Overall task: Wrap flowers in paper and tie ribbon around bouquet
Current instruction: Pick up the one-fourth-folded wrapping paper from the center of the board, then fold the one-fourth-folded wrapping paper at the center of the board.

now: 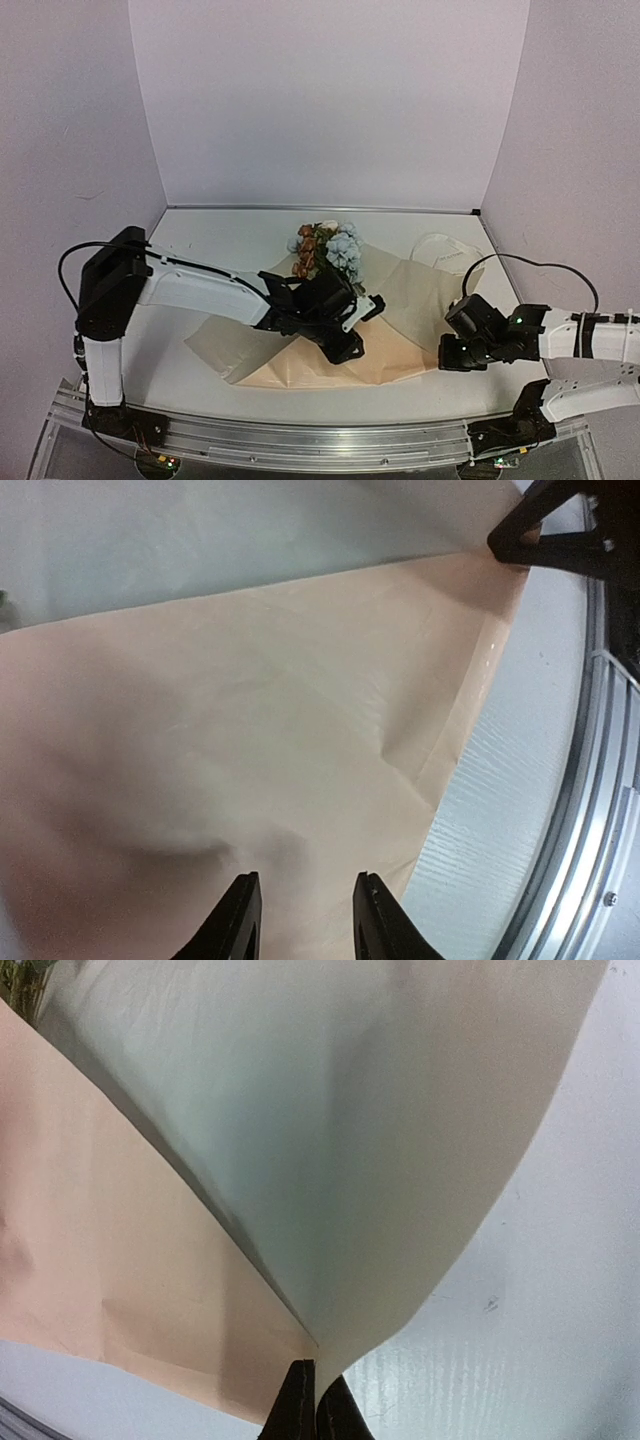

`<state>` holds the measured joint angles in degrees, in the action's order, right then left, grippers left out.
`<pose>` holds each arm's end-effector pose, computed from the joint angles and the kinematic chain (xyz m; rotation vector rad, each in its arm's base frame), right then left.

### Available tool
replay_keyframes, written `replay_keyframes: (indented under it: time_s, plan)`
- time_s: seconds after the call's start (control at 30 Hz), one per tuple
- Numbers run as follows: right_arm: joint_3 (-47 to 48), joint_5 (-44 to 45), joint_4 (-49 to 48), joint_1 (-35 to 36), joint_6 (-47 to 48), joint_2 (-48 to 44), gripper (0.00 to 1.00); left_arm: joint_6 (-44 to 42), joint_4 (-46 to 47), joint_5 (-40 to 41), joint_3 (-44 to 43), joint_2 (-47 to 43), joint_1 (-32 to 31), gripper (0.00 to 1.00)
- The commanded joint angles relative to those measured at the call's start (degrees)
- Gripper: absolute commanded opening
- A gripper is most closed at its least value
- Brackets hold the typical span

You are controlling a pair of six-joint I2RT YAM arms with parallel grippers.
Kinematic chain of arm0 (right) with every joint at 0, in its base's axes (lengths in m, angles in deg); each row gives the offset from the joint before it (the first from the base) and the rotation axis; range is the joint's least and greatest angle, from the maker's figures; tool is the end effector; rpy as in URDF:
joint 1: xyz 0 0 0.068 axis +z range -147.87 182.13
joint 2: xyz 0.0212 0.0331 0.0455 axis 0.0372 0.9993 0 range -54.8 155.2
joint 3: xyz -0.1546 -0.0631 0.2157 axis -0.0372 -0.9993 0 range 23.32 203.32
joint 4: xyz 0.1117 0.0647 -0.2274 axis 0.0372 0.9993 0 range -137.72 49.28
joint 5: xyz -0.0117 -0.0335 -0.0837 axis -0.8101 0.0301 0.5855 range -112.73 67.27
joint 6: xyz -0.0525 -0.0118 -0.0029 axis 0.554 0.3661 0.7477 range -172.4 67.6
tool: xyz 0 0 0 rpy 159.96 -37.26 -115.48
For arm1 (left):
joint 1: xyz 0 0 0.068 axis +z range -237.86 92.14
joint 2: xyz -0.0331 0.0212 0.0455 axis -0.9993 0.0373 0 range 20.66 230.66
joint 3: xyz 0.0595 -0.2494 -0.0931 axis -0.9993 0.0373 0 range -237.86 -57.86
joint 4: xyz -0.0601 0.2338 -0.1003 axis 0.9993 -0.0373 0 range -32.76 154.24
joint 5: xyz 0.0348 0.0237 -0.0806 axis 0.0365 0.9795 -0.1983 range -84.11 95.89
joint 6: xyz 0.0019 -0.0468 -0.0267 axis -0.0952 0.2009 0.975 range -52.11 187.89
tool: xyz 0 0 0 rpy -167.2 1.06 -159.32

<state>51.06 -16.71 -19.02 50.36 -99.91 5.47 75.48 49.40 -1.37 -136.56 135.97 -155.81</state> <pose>0.1231 0.1322 0.1658 0.0196 2.6980 0.4181 0.1586 -0.4034 0.1687 1.3570 2.2187 -0.6873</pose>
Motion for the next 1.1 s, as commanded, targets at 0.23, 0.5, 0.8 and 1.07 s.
replay_keyframes:
  time_s: [0.23,0.5,0.8,1.07]
  plan:
    - [4.6,4.8,7.0,-0.2,4.1,0.1,0.0,11.5,2.6,-3.0,26.7,-22.9,2.8,0.19]
    - [8.1,1.8,7.5,-0.1,5.3,1.2,0.0,12.0,6.0,-1.9,31.1,-20.1,3.5,0.12]
    - [16.7,-4.8,5.7,2.1,4.9,7.4,0.0,12.8,8.5,-3.0,30.5,-16.9,3.7,0.08]
    - [27.3,-7.5,5.9,6.2,7.1,17.7,0.0,13.4,9.0,-2.8,31.3,-17.0,3.7,0.08]
